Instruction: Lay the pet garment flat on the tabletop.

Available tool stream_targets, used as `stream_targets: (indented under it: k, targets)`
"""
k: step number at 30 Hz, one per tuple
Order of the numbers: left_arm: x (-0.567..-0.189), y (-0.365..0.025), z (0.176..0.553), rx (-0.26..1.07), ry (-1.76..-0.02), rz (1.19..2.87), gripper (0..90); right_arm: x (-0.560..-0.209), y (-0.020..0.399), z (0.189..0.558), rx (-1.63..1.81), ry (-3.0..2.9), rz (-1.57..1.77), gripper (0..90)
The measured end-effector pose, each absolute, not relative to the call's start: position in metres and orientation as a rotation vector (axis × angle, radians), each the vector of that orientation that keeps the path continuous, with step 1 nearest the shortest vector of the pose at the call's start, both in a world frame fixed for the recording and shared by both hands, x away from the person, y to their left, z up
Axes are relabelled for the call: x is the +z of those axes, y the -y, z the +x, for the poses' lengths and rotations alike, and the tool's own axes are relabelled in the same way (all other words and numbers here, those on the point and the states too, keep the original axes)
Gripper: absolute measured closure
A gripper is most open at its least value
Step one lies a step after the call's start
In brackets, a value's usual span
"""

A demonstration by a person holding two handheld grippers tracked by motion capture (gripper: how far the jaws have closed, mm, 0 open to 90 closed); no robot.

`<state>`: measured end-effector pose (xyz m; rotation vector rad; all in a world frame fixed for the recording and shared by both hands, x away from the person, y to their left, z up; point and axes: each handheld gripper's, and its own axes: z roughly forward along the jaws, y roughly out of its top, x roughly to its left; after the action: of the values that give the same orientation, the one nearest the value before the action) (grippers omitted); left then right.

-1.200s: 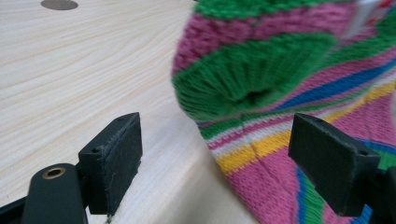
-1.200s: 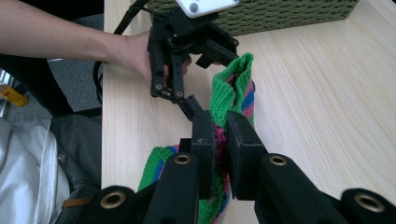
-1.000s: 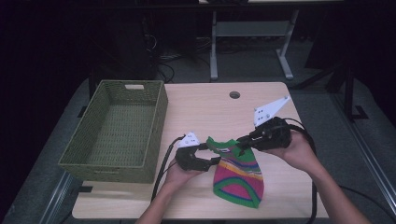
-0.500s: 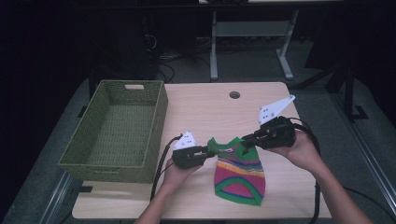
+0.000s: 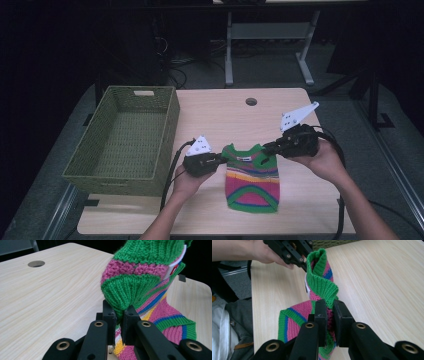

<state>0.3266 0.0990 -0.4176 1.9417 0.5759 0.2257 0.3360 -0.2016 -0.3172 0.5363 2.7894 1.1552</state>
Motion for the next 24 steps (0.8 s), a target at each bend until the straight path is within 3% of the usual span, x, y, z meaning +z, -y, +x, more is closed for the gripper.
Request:
stream_targets:
  k: [24]
  targets:
    - [-0.434, -0.092, 0.347, 0.227, -0.711, 1.955, 83.6, -0.347, 0.211, 0.374, 1.090, -2.758, 0.789, 81.3]
